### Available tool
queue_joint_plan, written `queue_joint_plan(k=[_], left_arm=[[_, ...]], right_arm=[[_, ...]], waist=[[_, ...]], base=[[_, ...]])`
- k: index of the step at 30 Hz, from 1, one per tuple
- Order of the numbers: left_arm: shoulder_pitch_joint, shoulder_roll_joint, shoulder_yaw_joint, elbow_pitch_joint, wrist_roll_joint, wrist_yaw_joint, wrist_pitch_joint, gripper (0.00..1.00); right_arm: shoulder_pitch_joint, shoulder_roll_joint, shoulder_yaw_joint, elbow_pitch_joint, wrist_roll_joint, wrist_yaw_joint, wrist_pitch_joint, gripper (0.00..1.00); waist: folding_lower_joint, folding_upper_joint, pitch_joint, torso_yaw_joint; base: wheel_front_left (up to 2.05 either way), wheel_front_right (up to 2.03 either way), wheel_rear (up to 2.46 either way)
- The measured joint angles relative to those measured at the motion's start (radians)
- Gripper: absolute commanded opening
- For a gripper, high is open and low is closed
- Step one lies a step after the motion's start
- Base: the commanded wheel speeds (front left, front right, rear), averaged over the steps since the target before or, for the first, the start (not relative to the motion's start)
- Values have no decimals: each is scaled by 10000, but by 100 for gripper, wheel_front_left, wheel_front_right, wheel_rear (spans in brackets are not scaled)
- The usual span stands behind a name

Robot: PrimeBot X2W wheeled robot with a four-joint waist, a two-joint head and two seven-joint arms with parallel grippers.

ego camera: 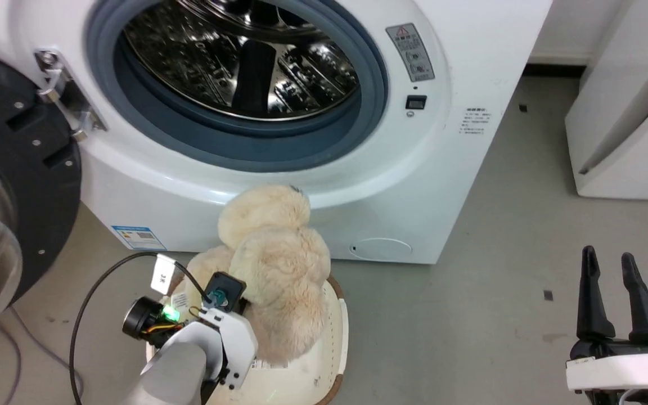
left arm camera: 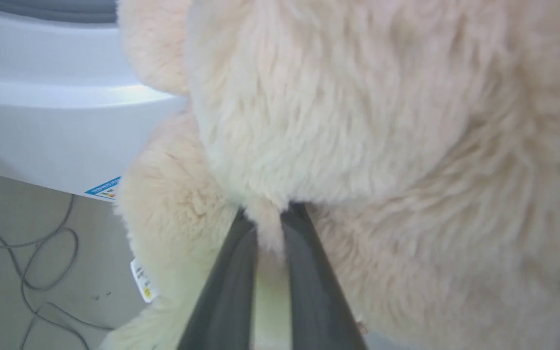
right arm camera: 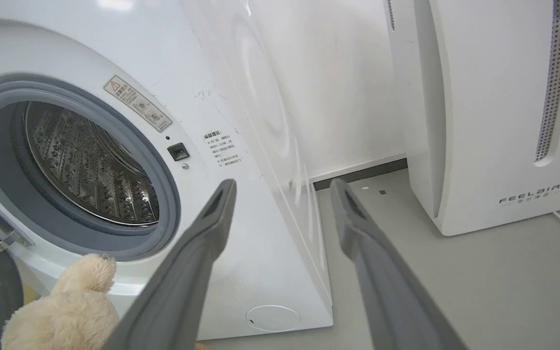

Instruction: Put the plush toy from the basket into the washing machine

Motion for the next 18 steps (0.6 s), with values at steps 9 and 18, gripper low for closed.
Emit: queue_joint_plan(k=[9,18], left_arm=[[140,347,616,-1889,-405,464,-44,0],[120,698,1371,-3645,-548,995,-59,0]], right_arm=[[51,0,15,2,4,0,0,100],[-3,0,107,-8,35,0,2,100]], waist=[[0,0,-256,179],[1,0,74,-127]], base=[[0,0,0],[0,0,0]])
